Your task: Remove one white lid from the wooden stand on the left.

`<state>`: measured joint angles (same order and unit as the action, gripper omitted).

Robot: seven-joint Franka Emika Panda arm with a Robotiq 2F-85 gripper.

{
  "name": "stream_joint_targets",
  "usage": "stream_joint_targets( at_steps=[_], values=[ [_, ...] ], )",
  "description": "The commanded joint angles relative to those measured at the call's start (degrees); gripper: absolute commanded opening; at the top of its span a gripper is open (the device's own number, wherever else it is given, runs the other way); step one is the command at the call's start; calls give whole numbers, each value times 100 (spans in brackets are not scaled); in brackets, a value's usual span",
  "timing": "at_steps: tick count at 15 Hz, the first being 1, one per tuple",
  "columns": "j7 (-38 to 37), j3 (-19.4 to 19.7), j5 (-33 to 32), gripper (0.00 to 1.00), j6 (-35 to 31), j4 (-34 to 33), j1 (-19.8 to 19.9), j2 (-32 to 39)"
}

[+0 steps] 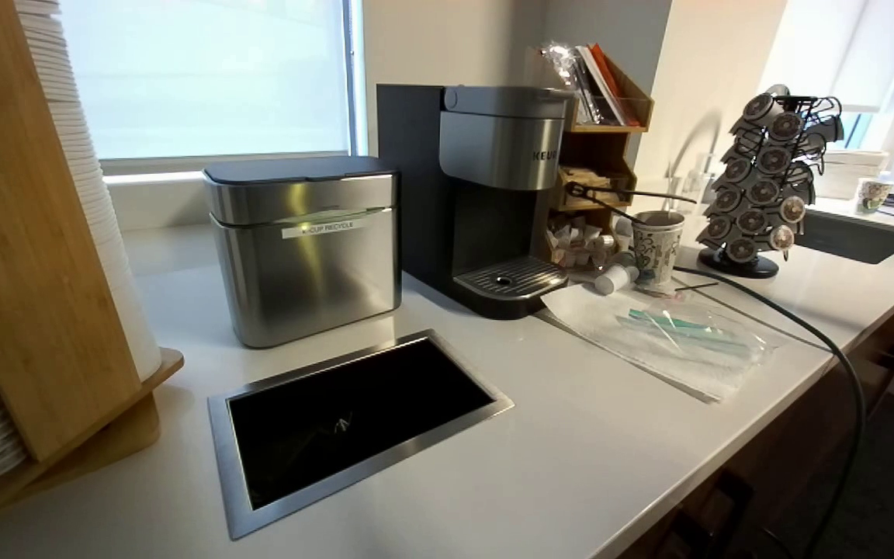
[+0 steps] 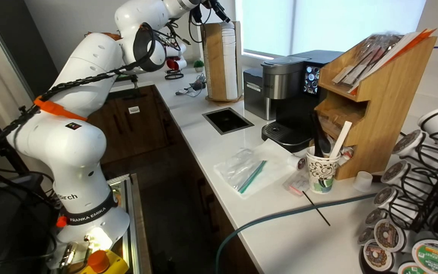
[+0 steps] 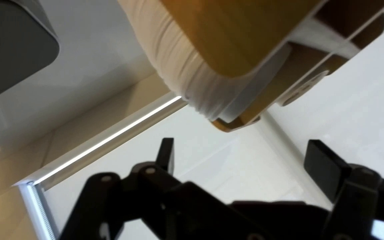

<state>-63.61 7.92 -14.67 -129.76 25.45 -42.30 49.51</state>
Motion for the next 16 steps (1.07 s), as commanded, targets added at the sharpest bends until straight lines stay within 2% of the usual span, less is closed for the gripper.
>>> stream_joint_targets(
  at_steps=[1, 3, 4, 5, 6, 8, 10, 13, 16],
  values=[
    [125, -150, 165, 100, -112, -7, 18, -64],
    [243, -314, 321, 100, -192, -10, 32, -191],
    [-105, -117, 180, 100, -53, -10, 28, -170],
    [62, -246, 309, 100, -54, -8, 100, -163],
    [138, -253, 330, 100, 354, 101, 117, -272],
    [157, -236, 292, 100, 741, 113, 161, -303],
    [167, -241, 254, 100, 496, 24, 175, -201],
    [175, -203, 237, 100, 514, 19, 207, -205],
    [395, -441, 487, 100, 96, 23, 357, -114]
  ],
)
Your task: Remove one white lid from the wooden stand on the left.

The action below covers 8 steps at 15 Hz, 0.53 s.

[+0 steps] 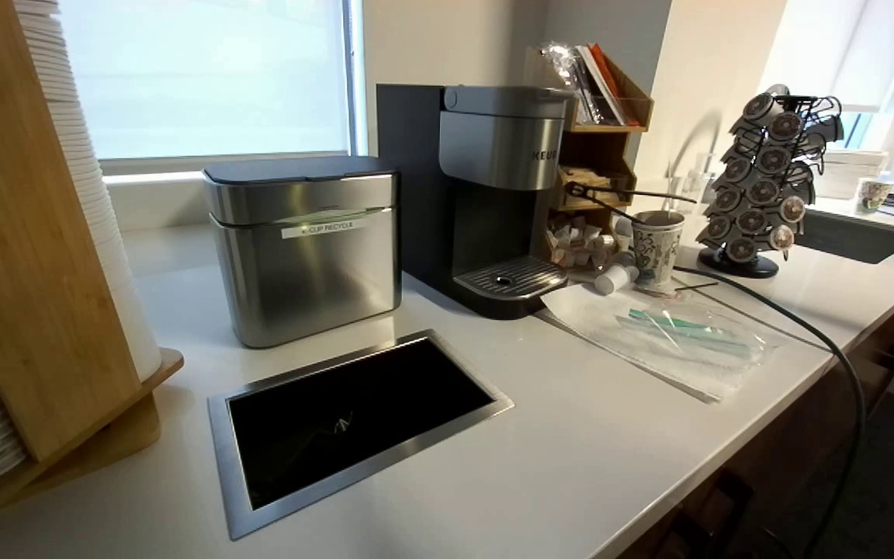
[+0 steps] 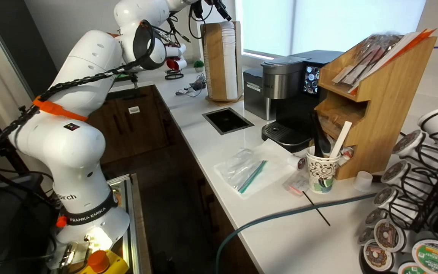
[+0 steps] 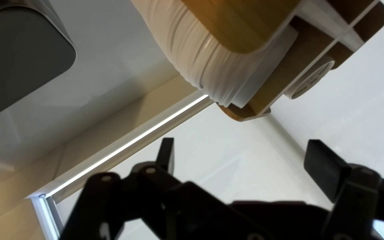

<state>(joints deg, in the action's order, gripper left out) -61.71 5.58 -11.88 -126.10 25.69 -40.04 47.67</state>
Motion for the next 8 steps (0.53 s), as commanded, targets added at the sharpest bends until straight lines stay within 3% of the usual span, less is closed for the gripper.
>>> stream_joint_targets(
  at_steps=[1, 8],
  values=[
    [275, -266, 266, 100, -254, 3, 166, 66],
    [1164, -682, 602, 100, -232, 51, 332, 95]
  ],
)
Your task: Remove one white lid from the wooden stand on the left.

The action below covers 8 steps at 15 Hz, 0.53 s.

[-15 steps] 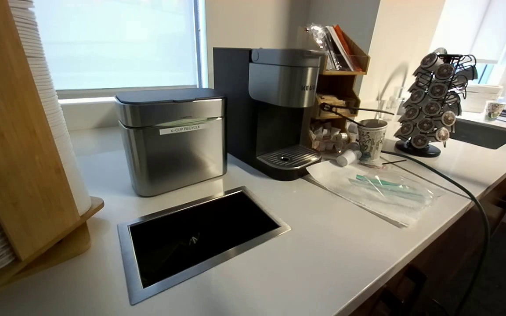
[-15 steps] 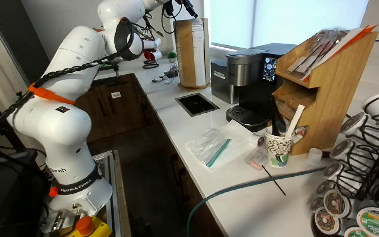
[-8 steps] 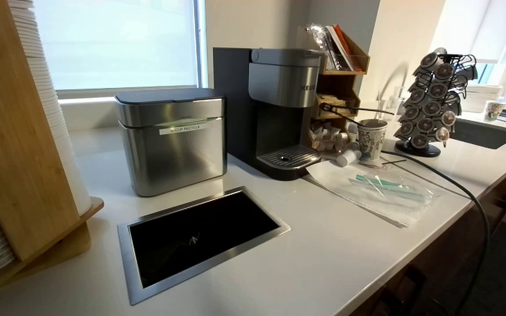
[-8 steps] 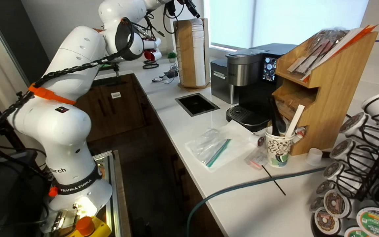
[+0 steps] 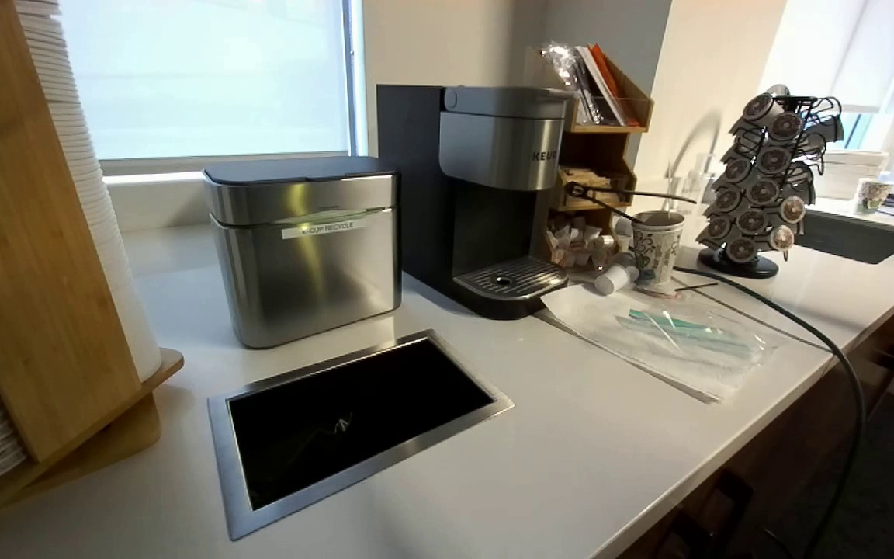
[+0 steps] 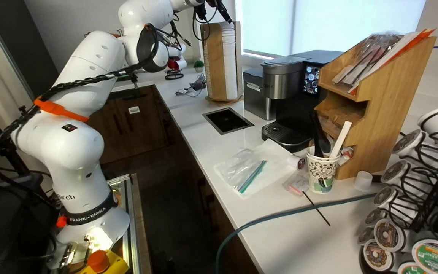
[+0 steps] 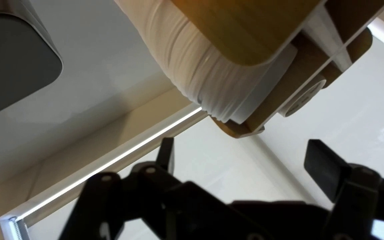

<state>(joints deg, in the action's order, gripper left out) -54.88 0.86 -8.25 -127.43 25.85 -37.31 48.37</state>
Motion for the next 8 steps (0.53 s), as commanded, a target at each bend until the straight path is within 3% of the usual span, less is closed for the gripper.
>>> stream_joint_targets(
  at_steps=[1, 4, 8],
  values=[
    [630, -268, 299, 100, -63, 57, 69, 27],
    [811, -335, 405, 100, 53, 13, 87, 63],
    [212, -24, 191, 100, 54, -19, -49, 101]
  ],
)
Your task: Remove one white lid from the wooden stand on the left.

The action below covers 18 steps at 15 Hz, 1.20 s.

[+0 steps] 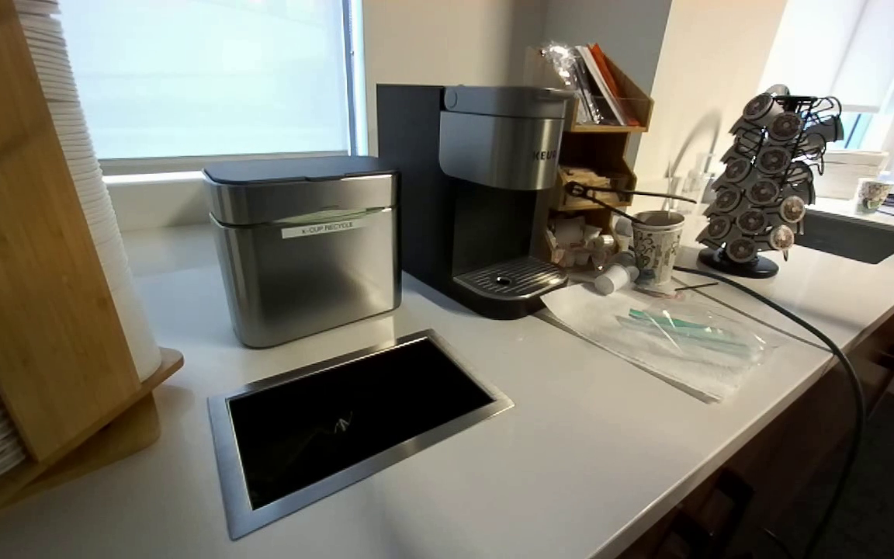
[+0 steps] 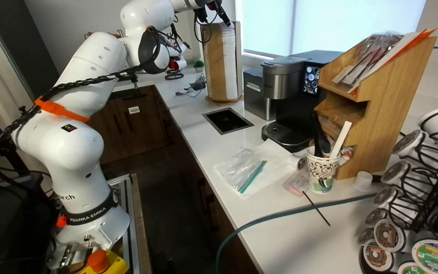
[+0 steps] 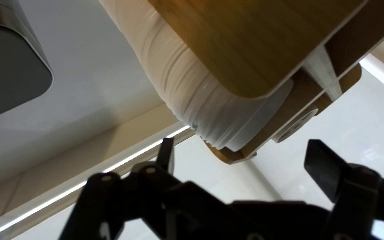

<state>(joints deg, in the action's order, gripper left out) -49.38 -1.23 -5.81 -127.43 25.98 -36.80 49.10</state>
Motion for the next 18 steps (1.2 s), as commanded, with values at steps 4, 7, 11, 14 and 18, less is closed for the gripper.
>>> stream_joint_targets(
  at_steps=[4, 7, 11, 14, 18],
  values=[
    [-275, 207, -39, 100, 22, -45, -91, 27],
    [-395, 210, -15, 100, -68, -32, -63, 52],
    [-574, 161, 68, 100, -514, -69, -50, 170],
    [-669, 169, 79, 94, -789, -74, -58, 219],
    [-665, 113, 141, 80, -797, -39, -49, 254]
  ],
)
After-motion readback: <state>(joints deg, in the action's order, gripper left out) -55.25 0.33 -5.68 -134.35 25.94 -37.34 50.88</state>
